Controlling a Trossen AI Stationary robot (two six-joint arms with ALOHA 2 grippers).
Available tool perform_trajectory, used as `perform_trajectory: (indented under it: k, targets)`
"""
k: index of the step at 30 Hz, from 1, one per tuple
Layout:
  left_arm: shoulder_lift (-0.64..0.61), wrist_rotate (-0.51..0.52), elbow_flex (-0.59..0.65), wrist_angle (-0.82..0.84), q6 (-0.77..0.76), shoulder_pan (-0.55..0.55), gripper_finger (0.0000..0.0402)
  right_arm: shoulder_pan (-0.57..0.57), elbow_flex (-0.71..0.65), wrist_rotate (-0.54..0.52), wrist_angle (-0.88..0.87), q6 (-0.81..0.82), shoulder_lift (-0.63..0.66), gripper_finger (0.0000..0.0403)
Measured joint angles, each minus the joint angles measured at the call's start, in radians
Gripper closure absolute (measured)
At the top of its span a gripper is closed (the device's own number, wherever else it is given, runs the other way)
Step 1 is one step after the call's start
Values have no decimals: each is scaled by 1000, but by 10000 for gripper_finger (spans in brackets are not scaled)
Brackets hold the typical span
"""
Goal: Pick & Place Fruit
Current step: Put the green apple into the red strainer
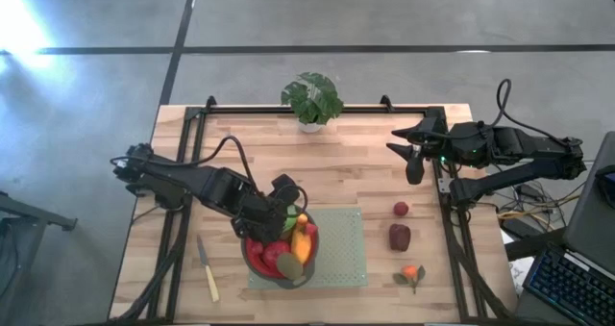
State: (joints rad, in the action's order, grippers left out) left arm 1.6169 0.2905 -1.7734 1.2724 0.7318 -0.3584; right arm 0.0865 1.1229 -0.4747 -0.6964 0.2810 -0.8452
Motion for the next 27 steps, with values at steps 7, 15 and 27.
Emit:
perform_trajectory:
  k: [7, 15, 27]
  targets:
    - [0, 0, -25, -6, -6, 0, 2, 0, 0, 0, -1, -1, 0, 210]
    - [0, 0, -33, -9, -35, 0, 2, 0, 0, 0, -1, -3, -2, 195]
    - [-24, 26, -33, -100, -51, -15, 2, 0, 0, 1, -2, -2, -2, 174]
